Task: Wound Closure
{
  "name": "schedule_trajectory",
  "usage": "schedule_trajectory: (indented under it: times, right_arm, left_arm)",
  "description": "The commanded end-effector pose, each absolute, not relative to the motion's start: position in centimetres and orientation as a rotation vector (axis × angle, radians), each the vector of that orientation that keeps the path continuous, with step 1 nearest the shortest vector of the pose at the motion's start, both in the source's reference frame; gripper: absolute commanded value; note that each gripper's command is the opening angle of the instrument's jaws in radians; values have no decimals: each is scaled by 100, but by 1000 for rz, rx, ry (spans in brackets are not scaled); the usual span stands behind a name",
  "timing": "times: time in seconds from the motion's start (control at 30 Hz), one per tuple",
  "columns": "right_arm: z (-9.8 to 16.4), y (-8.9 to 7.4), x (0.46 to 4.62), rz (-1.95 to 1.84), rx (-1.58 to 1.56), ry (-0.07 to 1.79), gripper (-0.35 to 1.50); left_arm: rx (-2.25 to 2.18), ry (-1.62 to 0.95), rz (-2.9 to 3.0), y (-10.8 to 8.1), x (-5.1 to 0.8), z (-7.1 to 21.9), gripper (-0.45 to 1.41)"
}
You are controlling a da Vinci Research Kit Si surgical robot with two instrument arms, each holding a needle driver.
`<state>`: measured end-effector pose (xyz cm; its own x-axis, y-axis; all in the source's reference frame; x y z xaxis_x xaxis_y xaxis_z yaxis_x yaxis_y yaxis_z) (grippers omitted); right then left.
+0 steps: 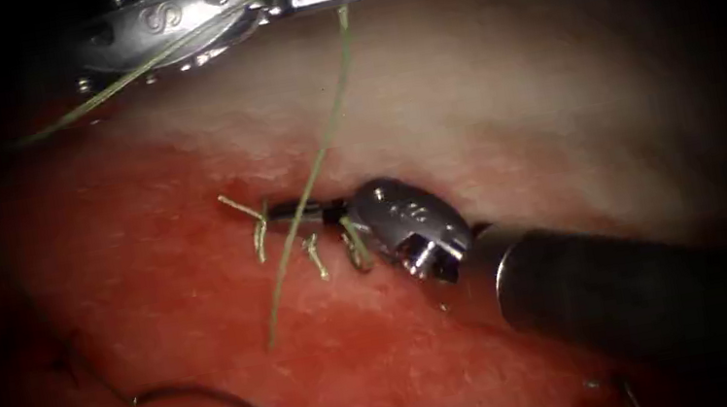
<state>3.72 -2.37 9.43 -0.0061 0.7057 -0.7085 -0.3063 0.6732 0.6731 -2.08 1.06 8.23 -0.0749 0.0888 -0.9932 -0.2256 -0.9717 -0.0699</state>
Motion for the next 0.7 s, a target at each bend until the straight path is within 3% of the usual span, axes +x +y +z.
schedule_trajectory:
  times: [0.03, 0.1, 0.43, 0.7]
  right_arm:
    - [941, -235, 367, 854, 343, 1368, 69]
    - [933, -235, 353, 875, 317, 1361, 99]
    - [891, -240, 272, 894, 225, 1394, 103]
    - [892, -243, 246, 911, 188, 1381, 103]
  left_arm:
    - [-1969, 156, 2161, 109, -209, 832, -45]
    - [-1954, 160, 2176, 105, -199, 838, -45]
    - [-1659, 121, 2394, 106, -157, 914, -45]
    - [-1637, 176, 2409, 167, -132, 1015, -45]
